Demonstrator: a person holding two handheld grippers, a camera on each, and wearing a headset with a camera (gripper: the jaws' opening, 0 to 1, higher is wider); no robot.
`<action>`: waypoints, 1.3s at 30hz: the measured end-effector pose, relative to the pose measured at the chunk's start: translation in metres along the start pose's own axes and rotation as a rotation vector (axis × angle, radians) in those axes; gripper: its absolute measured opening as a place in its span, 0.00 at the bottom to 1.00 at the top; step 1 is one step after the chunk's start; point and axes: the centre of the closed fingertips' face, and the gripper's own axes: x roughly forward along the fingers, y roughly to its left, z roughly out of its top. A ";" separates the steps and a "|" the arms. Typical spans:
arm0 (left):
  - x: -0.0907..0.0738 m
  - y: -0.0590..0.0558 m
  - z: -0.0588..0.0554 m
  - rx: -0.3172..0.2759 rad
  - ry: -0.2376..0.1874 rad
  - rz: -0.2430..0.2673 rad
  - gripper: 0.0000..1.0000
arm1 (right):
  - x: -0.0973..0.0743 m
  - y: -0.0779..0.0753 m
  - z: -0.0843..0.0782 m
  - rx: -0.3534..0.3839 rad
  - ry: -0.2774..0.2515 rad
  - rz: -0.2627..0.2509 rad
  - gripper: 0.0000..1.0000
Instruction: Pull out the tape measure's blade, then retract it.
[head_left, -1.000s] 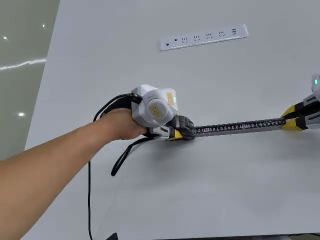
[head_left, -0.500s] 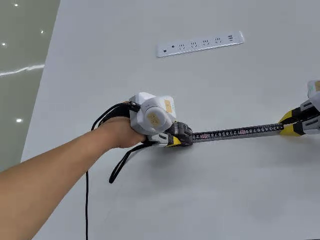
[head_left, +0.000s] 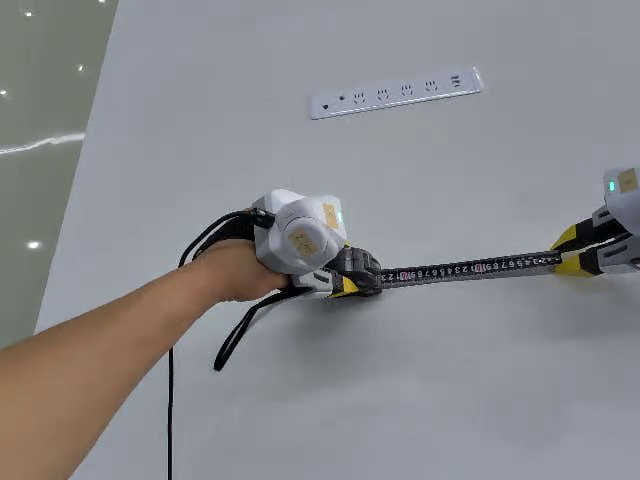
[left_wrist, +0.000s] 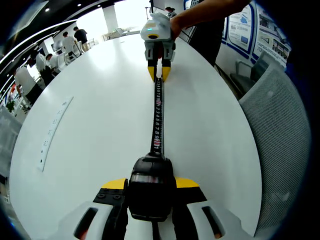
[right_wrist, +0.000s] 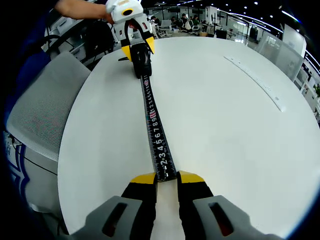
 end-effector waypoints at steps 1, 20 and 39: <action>0.000 0.000 0.000 0.001 0.005 0.001 0.31 | 0.000 0.000 0.000 -0.001 0.001 -0.002 0.12; -0.016 0.007 0.004 -0.161 -0.039 0.083 0.36 | 0.001 0.000 0.002 0.010 0.010 -0.051 0.15; -0.047 -0.006 0.010 -0.486 -0.154 0.190 0.46 | -0.018 0.008 0.013 0.131 -0.065 -0.170 0.25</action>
